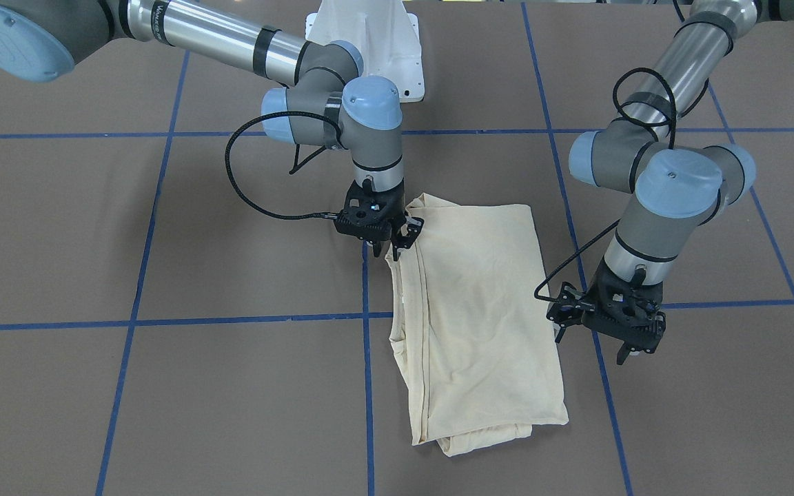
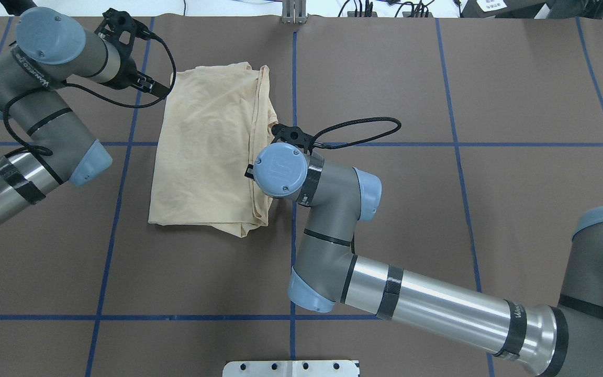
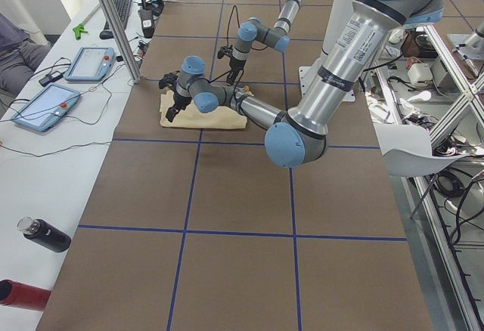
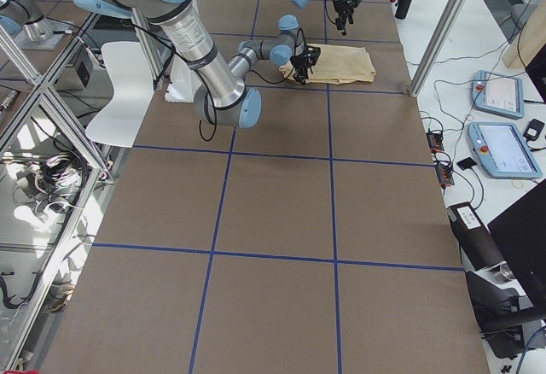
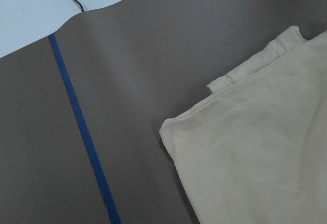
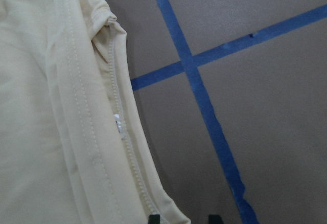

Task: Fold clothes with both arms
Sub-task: 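Move the right gripper to the bundle's side edge while the left gripper lifts away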

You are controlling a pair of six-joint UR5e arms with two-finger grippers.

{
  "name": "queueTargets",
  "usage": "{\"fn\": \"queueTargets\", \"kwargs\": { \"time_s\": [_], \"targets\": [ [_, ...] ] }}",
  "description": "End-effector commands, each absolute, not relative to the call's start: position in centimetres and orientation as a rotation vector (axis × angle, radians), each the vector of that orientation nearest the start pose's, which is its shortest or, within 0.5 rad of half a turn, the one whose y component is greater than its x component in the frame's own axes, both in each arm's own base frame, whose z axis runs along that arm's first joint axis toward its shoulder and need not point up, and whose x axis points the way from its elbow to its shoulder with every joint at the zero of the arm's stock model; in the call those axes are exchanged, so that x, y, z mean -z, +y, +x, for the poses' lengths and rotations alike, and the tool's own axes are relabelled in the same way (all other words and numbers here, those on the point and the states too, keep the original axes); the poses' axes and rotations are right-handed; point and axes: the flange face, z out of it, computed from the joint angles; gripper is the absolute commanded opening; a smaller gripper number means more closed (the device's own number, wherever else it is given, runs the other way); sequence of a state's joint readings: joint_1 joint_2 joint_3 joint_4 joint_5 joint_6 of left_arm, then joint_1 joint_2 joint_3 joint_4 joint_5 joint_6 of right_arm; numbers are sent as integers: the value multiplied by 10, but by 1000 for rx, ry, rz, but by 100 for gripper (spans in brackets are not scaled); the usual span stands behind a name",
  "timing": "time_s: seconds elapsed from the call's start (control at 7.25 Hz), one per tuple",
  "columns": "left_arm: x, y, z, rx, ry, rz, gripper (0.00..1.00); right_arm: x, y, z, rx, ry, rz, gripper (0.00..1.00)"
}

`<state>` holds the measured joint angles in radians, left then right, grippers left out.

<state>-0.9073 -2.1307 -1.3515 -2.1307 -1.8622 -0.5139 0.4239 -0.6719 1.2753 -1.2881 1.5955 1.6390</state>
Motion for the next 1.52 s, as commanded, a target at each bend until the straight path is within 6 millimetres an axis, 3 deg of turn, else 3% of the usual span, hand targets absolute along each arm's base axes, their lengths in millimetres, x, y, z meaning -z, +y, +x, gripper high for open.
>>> {"fn": "queueTargets", "kwargs": {
  "time_s": [0.0, 0.28, 0.69, 0.83, 0.97, 1.1, 1.24, 1.38],
  "targets": [
    [-372, -641, 369, -271, 725, 595, 100, -190, -443, -674, -446, -885, 132, 39],
    [-377, -640, 368, -270, 722, 590, 100, -189, -443, -674, -464, -890, 128, 0],
    [-374, -638, 366, -271, 726, 597, 100, -190, -439, -664, -459, -906, 121, 0],
    [-375, -638, 366, -271, 725, 595, 100, -205, -427, -634, -459, -927, 125, 0],
    [-375, -638, 366, -271, 725, 595, 100, -235, -402, -590, -449, -948, 121, 0],
    [-374, -638, 366, -271, 726, 597, 100, -251, -369, -554, -426, -953, 111, 0],
    [-371, -636, 367, -273, 729, 601, 100, -251, -337, -542, -399, -940, 102, 0],
    [-374, -635, 365, -268, 731, 596, 100, -258, -316, -545, -385, -931, 108, 0]
  ]
}}
